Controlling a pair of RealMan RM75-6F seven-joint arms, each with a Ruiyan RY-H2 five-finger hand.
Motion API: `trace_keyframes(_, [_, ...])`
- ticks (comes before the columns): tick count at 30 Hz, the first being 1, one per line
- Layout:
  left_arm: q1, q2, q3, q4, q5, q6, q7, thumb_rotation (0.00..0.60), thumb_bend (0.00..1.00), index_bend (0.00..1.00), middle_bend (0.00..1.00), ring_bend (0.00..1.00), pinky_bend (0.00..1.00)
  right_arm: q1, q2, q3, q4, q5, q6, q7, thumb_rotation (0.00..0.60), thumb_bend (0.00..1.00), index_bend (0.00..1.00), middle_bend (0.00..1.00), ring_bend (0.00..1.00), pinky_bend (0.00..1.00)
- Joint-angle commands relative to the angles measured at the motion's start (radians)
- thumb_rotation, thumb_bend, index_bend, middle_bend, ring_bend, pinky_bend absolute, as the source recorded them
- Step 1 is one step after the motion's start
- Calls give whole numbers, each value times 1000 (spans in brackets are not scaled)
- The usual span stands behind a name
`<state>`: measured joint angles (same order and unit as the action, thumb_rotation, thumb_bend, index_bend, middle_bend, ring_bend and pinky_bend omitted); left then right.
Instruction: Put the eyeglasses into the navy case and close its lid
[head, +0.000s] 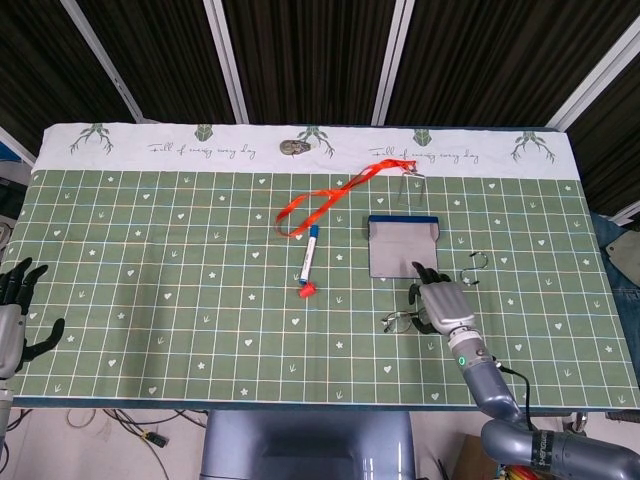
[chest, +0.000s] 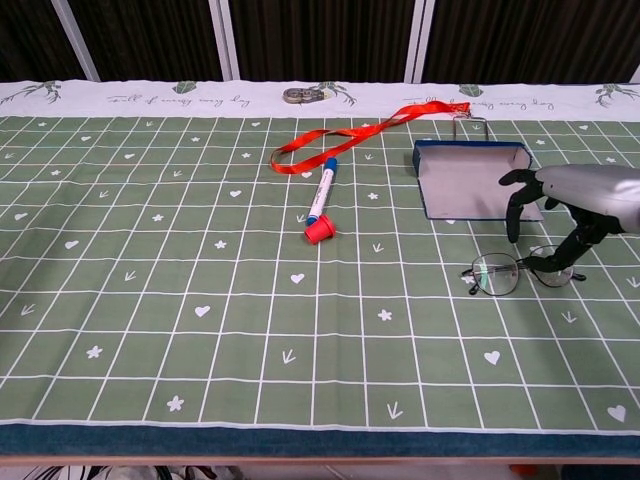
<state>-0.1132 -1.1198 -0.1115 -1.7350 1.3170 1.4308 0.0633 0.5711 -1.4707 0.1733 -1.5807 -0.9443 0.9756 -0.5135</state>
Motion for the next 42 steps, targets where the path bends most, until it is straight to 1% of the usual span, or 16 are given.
trace_keyframes(1, [0,0,0,0,-1,0,1,600,353,91,0,0,0,2,-7,-6,8,5,4,-2,600,399,480,0,124,197])
trace_keyframes(16, [-1,-3,-3,-1,-8,1,7,600,354,91,0,0,0,18,-25,-24,48,32,-11,16,600,404,512,0,124,197])
trace_keyframes(24, [-1,-3,-3,-1,-9,1,9,600,354,91,0,0,0,25,-35,-30,69,32,-22,39,600,453,538,0,124,197])
trace_keyframes(27, [-1,-4,-3,-1,-9,2,8,600,354,91,0,0,0,27,-36,-31,73,32,-25,45,600,458,555,0,124,197])
trace_keyframes(33, [-1,-4,-3,-1,-7,3,8,600,354,91,0,0,0,30,-40,-30,75,26,-21,58,600,503,602,2,124,197])
trace_keyframes(42, [-1,-3,-2,-1,-5,2,5,600,354,95,0,0,0,42,-46,-23,74,31,-25,70,600,505,639,7,127,197])
